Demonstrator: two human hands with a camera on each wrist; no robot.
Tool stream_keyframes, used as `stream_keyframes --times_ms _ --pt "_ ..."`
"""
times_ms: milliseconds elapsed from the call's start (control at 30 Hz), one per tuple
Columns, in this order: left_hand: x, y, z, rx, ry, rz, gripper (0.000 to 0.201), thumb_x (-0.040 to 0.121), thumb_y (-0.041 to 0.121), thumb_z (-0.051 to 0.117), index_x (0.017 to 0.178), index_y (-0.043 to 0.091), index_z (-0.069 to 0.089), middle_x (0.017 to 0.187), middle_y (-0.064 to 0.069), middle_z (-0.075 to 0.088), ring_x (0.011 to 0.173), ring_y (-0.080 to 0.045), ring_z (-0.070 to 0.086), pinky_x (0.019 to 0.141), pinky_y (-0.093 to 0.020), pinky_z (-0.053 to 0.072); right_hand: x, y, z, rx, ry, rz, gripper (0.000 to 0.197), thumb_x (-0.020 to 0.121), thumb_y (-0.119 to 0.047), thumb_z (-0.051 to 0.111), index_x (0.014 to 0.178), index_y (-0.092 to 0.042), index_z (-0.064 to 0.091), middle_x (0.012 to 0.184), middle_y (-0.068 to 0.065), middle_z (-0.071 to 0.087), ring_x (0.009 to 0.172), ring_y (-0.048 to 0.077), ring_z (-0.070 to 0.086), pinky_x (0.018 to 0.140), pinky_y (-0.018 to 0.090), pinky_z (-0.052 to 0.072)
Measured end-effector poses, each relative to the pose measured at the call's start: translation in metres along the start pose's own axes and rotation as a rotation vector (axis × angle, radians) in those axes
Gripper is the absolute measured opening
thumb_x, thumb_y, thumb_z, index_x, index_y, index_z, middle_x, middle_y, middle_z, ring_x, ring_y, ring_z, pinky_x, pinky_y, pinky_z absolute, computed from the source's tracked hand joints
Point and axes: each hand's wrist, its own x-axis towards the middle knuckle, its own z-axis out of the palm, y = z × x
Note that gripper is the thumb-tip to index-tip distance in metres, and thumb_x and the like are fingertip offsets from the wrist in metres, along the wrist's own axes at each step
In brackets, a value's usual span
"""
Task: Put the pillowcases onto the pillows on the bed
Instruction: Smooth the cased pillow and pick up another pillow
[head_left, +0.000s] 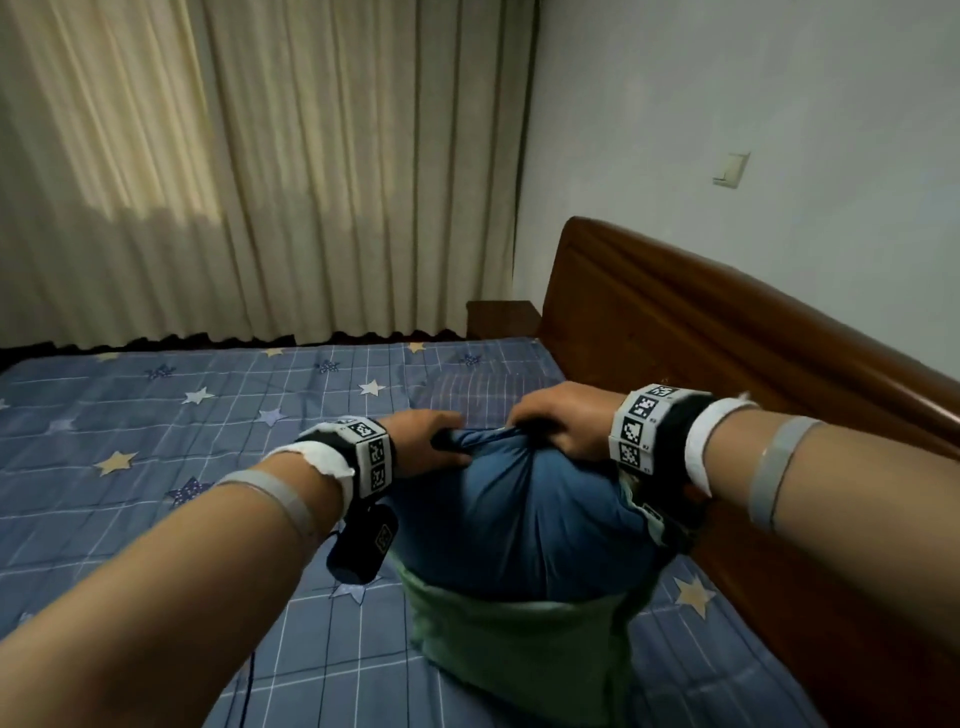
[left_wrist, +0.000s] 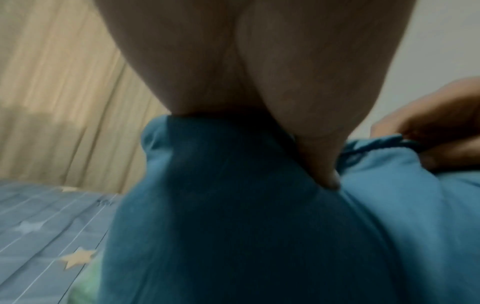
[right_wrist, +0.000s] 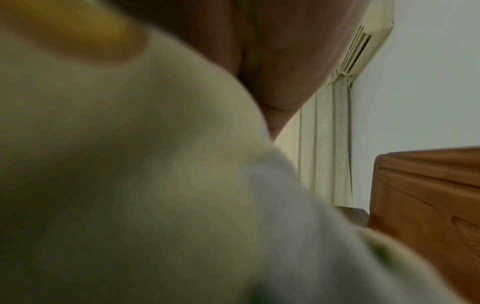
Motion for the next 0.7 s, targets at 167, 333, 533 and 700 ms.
stream_keyframes --times_ms 167,333,533,700 --pt "0.000 0.005 0.034 -0.148 0.142 -0.054 0.027 0.098 0.041 0.054 0.114 0.021 0.060 0.109 -0.002 0.066 0.101 -0.023 0.062 0.083 -0.029 0.044 -0.015 0.019 0.016 0.102 -0.138 0.251 0.065 0.082 -0.046 0.072 0.137 -0.031 0.039 0.121 -0.003 0.060 0.108 0.021 0.060 0.095 0.035 0.048" --pt "0.004 -0.004 0.037 -0.283 0.296 -0.175 0.028 0.097 0.045 0.053 0.101 0.019 0.062 0.096 -0.008 0.069 0.091 -0.029 0.064 0.081 -0.038 0.051 -0.055 0.048 0.041 0.093 -0.256 0.490 0.077 0.069 -0.051 0.079 0.132 -0.023 0.045 0.125 0.001 0.061 0.111 0.025 0.061 0.096 0.043 0.051" --pt "-0.004 0.004 -0.027 -0.077 0.342 -0.080 0.035 0.093 0.052 0.056 0.073 0.027 0.041 0.079 0.000 0.056 0.079 -0.028 0.058 0.067 -0.031 0.039 -0.071 0.049 0.004 0.006 0.053 0.546 0.033 0.084 -0.009 0.053 0.105 -0.035 0.060 0.109 0.004 0.068 0.098 0.029 0.066 0.084 0.037 0.053" --pt "-0.012 0.003 -0.077 -0.046 0.634 -0.076 0.037 0.095 0.055 0.048 0.087 0.019 0.051 0.086 -0.017 0.064 0.080 -0.036 0.062 0.066 -0.037 0.044 -0.059 0.030 -0.031 -0.041 0.487 0.538 0.034 0.081 -0.010 0.052 0.110 -0.029 0.054 0.106 0.009 0.068 0.094 0.036 0.065 0.080 0.040 0.052"
